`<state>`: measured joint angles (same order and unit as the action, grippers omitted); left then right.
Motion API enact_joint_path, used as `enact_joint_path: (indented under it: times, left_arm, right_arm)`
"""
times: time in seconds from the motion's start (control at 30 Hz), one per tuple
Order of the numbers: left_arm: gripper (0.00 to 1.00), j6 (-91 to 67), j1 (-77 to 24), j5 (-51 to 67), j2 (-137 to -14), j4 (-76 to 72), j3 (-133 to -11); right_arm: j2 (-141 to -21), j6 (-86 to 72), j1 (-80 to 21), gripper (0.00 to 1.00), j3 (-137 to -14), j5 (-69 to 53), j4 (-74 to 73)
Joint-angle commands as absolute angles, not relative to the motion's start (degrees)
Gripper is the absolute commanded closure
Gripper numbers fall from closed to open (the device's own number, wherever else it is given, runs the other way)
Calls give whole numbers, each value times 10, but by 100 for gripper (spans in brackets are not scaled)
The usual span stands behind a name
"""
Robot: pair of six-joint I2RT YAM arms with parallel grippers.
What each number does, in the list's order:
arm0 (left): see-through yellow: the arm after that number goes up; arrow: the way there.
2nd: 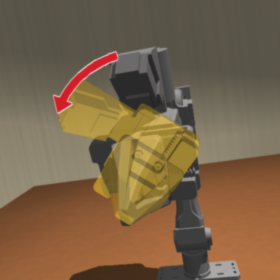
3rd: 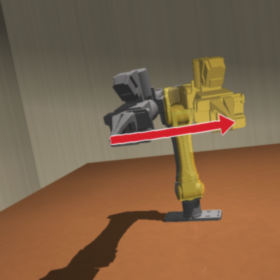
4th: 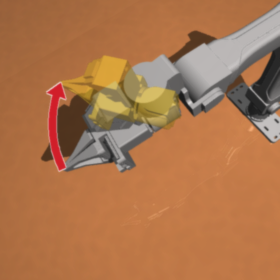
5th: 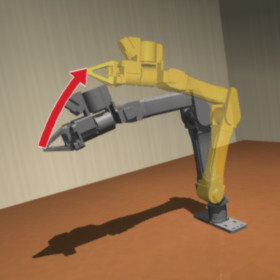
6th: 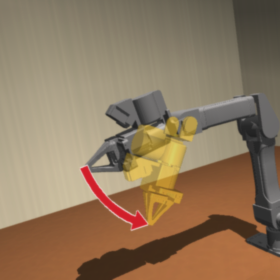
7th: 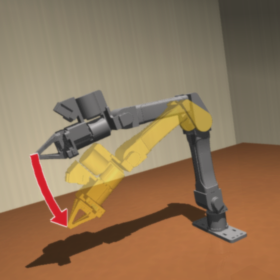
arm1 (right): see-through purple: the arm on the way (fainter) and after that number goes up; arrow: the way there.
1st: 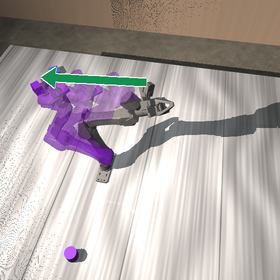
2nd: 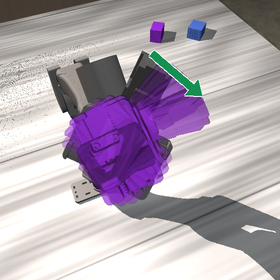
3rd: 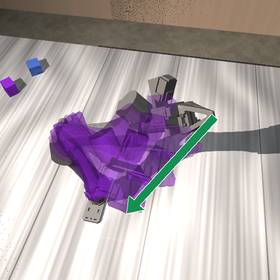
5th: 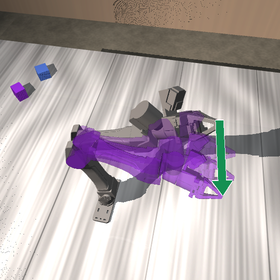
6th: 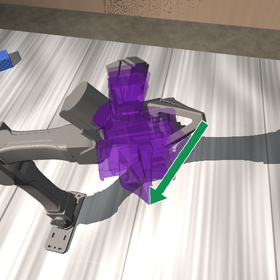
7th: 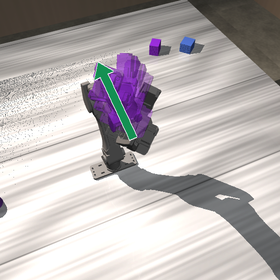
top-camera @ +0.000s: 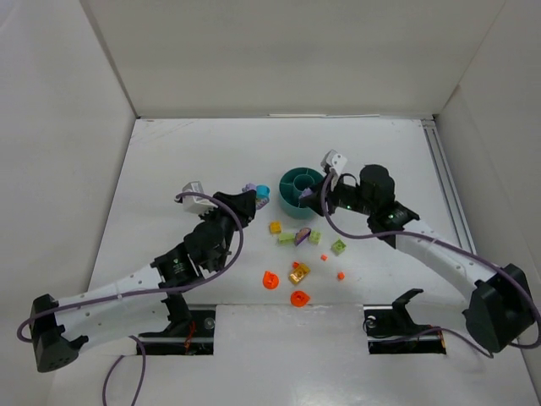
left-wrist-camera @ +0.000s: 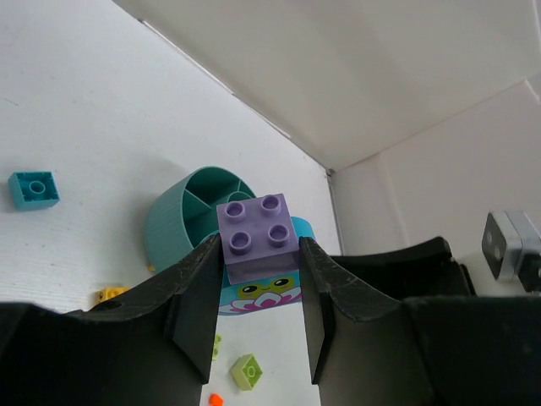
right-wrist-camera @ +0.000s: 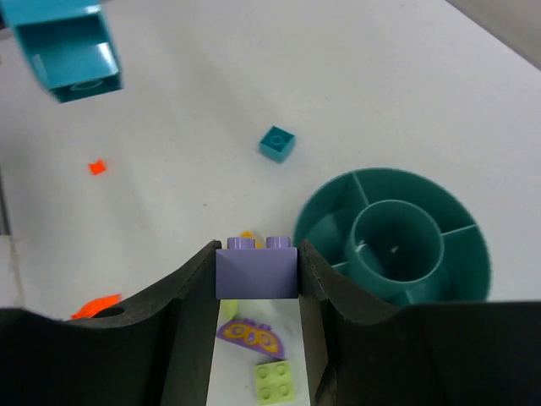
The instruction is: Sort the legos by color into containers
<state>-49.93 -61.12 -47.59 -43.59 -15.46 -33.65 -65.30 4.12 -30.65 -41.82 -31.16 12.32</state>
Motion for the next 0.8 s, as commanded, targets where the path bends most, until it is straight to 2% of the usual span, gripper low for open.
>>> enact_joint_path:
  times: [0.0, 0.27, 0.47, 0.6, 0.77]
  left_arm:
    - [100, -476, -611, -490, -443, -123, -366]
    - [100, -460, -587, -504, -454, -60, -387]
    - [100, -460, -582, -496, -459, -53, -387]
    - [100, -460, -582, -496, -459, -53, -387]
    - [100, -460, -582, -496, -464, -53, -387]
  right_arm:
    - [-693, 111, -304, 100, -495, -263, 76]
    - [-857, 196, -322, 98, -616, -258, 18]
    - [-910, 215, -345, 94, -666, -197, -9]
    - [-932, 221, -352, 87, -679, -173, -23]
    - [-932, 227, -358, 70, -685, -148, -34]
